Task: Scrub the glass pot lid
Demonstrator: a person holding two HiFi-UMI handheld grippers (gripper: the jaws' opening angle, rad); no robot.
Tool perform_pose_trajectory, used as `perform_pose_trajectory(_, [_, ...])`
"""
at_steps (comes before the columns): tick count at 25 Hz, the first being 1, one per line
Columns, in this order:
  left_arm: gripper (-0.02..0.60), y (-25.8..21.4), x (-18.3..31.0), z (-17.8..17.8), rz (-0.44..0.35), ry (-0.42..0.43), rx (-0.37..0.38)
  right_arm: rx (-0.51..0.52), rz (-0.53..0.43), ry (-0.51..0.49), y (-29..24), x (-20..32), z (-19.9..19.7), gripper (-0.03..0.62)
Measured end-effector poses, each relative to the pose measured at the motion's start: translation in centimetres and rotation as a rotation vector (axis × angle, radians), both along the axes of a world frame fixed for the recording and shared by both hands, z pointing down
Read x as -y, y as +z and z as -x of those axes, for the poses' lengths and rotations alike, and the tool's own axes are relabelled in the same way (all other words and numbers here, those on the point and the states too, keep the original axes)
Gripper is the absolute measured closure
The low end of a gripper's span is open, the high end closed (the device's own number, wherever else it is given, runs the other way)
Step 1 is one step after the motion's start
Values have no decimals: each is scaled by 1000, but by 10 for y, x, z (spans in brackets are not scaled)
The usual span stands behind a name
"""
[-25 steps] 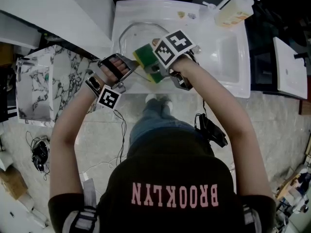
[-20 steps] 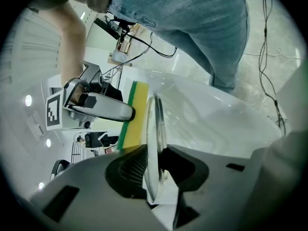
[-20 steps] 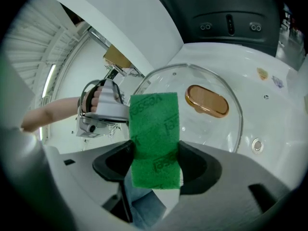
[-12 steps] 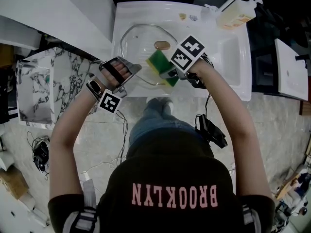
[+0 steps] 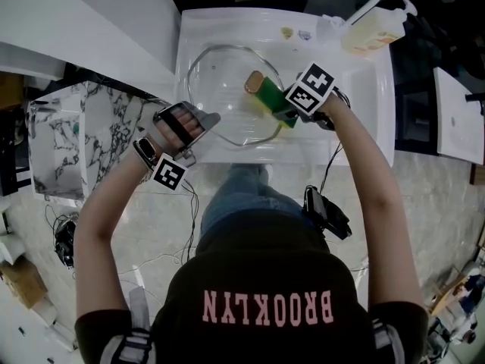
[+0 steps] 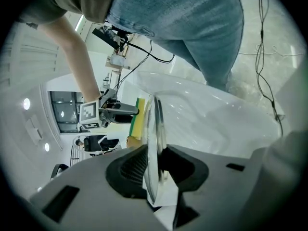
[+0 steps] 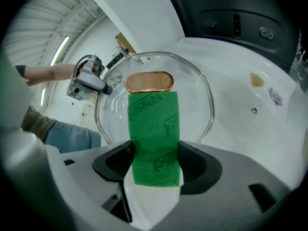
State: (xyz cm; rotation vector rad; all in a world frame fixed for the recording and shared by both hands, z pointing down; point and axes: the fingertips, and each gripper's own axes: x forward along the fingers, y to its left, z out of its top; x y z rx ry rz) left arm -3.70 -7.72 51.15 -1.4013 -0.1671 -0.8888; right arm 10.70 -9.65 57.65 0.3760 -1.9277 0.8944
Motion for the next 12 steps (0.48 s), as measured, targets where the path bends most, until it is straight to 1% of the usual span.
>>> perform_pose_trajectory(2, [479, 0, 0, 0, 3, 2, 3, -9, -1, -41, 4, 7, -5, 316])
perform_pose_trajectory(5, [479, 0, 0, 0, 9, 0, 7, 9, 10, -61, 11, 16, -11, 316])
perform_pose_trajectory(9, [479, 1, 0, 1, 10, 0, 14, 50, 26, -31, 24, 31, -19, 316])
perform_pose_trajectory(12, [479, 2, 1, -2, 2, 7, 20, 20, 1, 6, 34, 49, -28, 318])
